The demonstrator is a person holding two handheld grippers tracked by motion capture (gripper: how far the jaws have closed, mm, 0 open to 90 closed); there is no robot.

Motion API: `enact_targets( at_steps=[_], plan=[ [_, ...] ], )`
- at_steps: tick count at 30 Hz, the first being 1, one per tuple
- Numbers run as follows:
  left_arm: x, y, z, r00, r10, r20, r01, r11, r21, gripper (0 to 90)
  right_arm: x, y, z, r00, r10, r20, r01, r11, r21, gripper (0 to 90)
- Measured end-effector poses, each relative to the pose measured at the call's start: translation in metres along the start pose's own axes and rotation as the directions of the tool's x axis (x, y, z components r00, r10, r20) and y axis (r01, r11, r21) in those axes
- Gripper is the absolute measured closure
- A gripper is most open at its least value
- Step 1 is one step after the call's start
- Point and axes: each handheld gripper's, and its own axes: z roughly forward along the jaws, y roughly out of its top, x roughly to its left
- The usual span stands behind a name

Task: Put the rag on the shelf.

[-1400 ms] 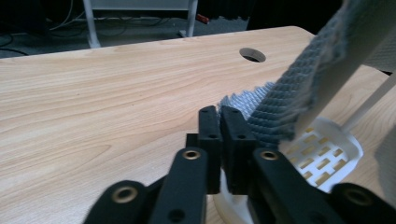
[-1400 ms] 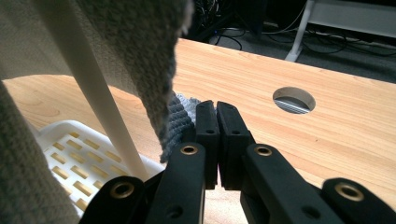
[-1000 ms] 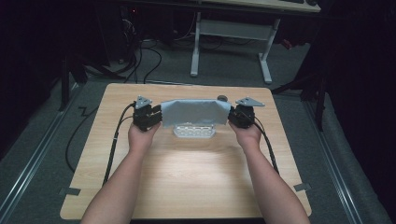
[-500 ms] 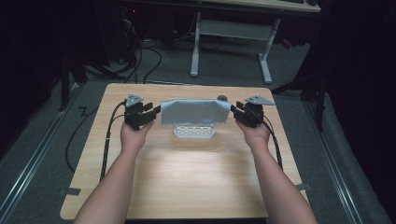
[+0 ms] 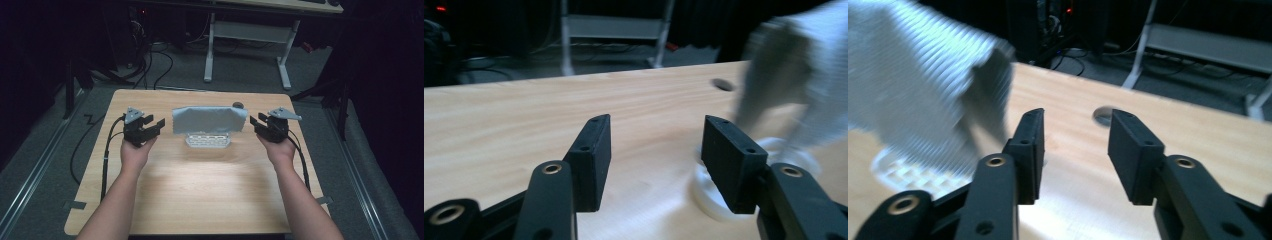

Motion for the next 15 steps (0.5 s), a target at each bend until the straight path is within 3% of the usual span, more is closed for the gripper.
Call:
enact_targets(
  at_steps=[3,5,7,12,15],
  plan=[
    [-0.009,-0.025,-0.019,0.9993,0.037,-0.003,-0.037,0.9991,0.02,44.0,0.009,-0.022,-0.019,0.9997,-0.022,-0.005,0.022,1.0,-0.005,54.5],
    [-0.01,-0.031,-0.024,0.9992,0.039,-0.002,-0.039,0.9988,0.028,43.7,0.01,-0.026,-0.022,0.9995,-0.029,-0.009,0.029,1.0,-0.003,54.4],
    [-0.014,-0.046,-0.035,0.9992,0.041,-0.002,-0.04,0.9985,0.037,43.2,0.015,-0.04,-0.034,0.9986,-0.053,-0.002,0.053,0.999,-0.003,53.6],
    [-0.02,-0.062,-0.045,0.9988,0.048,0.006,-0.048,0.9965,0.069,42.4,0.022,-0.057,-0.045,0.998,-0.061,-0.015,0.062,0.998,0.016,52.2],
    [-0.025,-0.075,-0.052,0.9979,0.058,0.026,-0.061,0.9909,0.12,42.1,0.028,-0.075,-0.053,0.9971,-0.07,-0.03,0.071,0.996,0.058,51.1]
  ],
)
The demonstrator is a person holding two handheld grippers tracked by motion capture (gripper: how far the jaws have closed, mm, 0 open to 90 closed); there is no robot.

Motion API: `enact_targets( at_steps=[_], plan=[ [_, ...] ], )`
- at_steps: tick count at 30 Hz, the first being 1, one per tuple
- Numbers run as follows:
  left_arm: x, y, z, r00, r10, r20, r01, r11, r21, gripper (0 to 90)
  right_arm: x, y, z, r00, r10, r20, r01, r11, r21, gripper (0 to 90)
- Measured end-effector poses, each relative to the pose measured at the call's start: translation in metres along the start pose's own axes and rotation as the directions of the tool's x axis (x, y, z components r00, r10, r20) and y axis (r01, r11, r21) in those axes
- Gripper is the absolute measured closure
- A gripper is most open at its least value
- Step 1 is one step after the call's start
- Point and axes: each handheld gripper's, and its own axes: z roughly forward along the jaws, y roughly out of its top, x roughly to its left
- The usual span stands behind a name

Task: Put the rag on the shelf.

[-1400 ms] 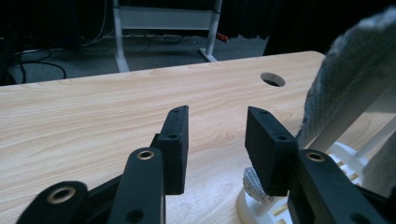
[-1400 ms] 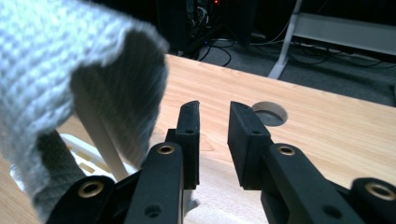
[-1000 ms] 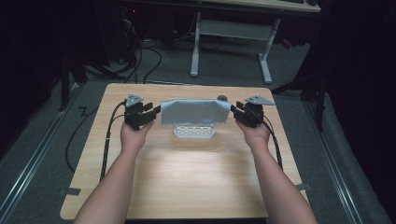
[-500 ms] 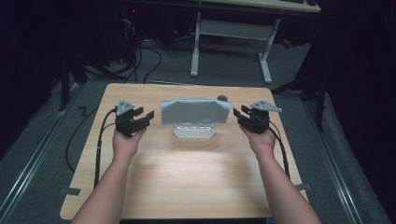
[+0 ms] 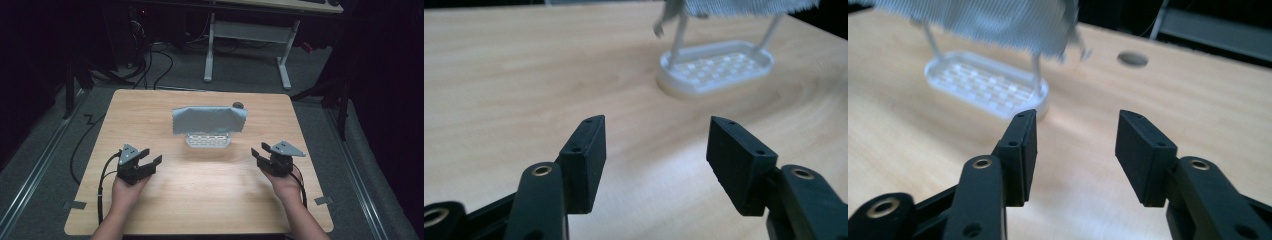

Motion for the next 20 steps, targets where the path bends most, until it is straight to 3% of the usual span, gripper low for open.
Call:
enact_targets(
  at_steps=[2,5,6,7,9,11,12,14,17,20],
  plan=[
    [-0.004,-0.009,-0.005,0.9992,0.007,0.039,-0.009,0.9989,0.046,43.5,0.003,-0.008,-0.003,0.9999,0.005,-0.009,-0.005,1.0,0.02,51.7],
    [-0.007,-0.016,-0.009,0.9989,0.012,0.045,-0.015,0.9965,0.082,42.6,0.007,-0.021,-0.01,0.9991,0.033,-0.025,-0.032,0.998,0.058,52.0],
    [-0.01,-0.026,-0.015,0.999,0.013,0.043,-0.018,0.9915,0.129,42.3,0.008,-0.024,-0.012,0.999,0.036,-0.027,-0.034,0.997,0.067,51.8],
    [-0.01,-0.026,-0.015,0.999,0.013,0.043,-0.018,0.9915,0.129,42.2,0.008,-0.024,-0.012,0.999,0.036,-0.027,-0.034,0.997,0.067,51.8],
    [-0.017,-0.047,-0.026,0.9996,-0.011,0.026,0.006,0.9828,0.185,42.2,0.013,-0.038,-0.024,0.9996,0.025,0.008,-0.026,0.996,0.086,51.6],
    [-0.022,-0.052,-0.029,0.9998,0.015,0.01,-0.017,0.9713,0.237,40.3,0.015,-0.051,-0.03,0.9995,0.025,0.018,-0.027,0.996,0.089,51.1],
    [-0.022,-0.052,-0.029,0.9998,0.015,0.01,-0.017,0.9713,0.237,39.4,0.015,-0.051,-0.03,0.9995,0.025,0.018,-0.027,0.996,0.089,51.1],
    [-0.024,-0.049,-0.031,0.9982,0.059,-0.012,-0.055,0.9732,0.223,39.4,0.014,-0.053,-0.031,0.9989,0.041,0.022,-0.043,0.993,0.111,49.1],
    [-0.02,-0.048,-0.03,0.9994,0.035,-0.005,-0.033,0.9793,0.2,39.5,0.012,-0.053,-0.028,0.9987,0.04,0.033,-0.043,0.993,0.112,48.6],
    [-0.018,-0.048,-0.032,0.9991,0.042,-0.004,-0.04,0.9802,0.194,39.5,0.013,-0.054,-0.026,0.9987,0.044,0.025,-0.046,0.991,0.122,48.5]
  ],
)
